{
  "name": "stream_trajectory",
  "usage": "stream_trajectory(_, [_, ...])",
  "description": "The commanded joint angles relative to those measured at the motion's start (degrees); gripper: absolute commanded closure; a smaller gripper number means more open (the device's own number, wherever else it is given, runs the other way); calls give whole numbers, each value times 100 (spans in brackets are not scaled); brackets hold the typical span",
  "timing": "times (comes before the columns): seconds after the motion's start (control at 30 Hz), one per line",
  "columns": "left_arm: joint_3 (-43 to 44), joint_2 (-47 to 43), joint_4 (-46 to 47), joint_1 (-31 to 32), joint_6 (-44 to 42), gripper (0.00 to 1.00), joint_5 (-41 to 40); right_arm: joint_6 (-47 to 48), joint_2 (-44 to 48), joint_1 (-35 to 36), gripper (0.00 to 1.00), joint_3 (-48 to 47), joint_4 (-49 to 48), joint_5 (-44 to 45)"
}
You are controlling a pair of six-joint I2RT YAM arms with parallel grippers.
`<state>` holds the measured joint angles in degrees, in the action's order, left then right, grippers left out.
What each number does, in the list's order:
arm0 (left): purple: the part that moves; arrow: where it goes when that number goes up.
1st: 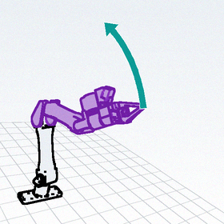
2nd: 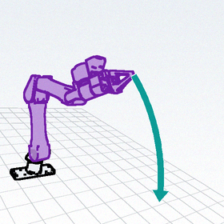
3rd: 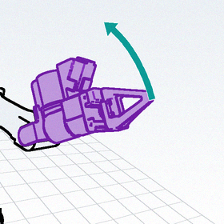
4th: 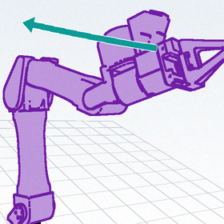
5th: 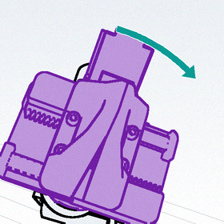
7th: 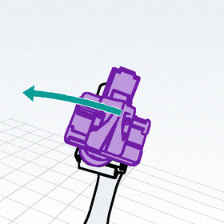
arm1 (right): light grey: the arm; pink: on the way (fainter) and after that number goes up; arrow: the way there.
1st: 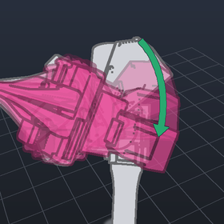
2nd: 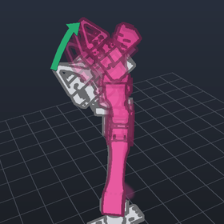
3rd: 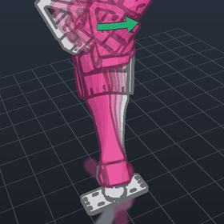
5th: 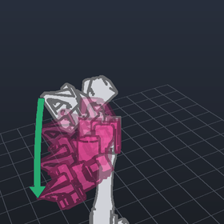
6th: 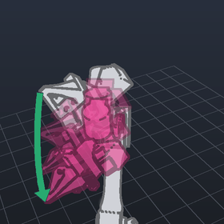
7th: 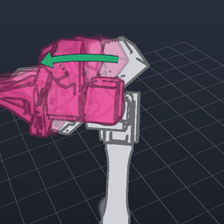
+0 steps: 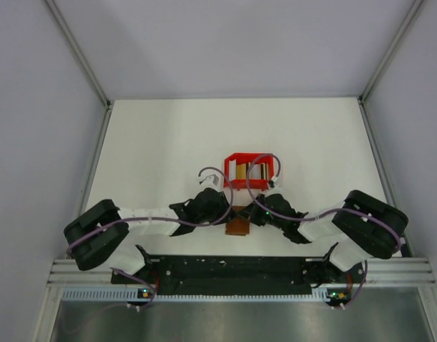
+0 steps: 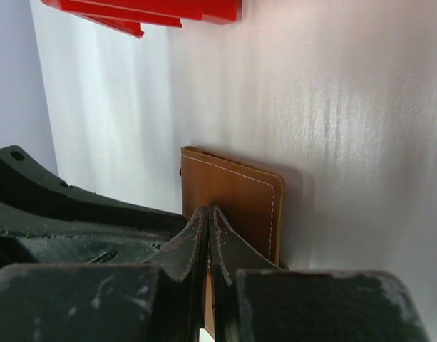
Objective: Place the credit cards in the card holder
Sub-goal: Close the card holder at the center of the board.
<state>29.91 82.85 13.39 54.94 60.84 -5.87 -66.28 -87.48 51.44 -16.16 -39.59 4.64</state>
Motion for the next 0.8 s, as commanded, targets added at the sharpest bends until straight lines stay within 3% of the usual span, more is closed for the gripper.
stream_trajectory(0.0, [-38, -541, -599, 52, -213, 67, 288, -269, -333, 357, 100, 517, 1973, -385])
stream_trajectory(0.13, [-38, -1041, -916, 52, -213, 67, 341, -781, -84, 885, 100, 404, 2657, 326])
stream_trajectory(0.33, [-30, -1166, -1187, 70, -309, 67, 262, -773, -927, 885, 100, 264, 1903, 467])
stream_trajectory(0.47, [-283, -1332, -1312, 70, 120, 67, 305, -886, -1560, 885, 100, 52, 1544, 415])
stream_trajectory(0.6, [-679, -1666, -1312, 149, 691, 67, 201, -1141, -1728, 894, 100, 236, 1069, 502])
stream_trajectory(0.77, [-829, -1772, -1295, 193, 728, 67, -19, -1089, -1825, 894, 100, 79, 1085, 573])
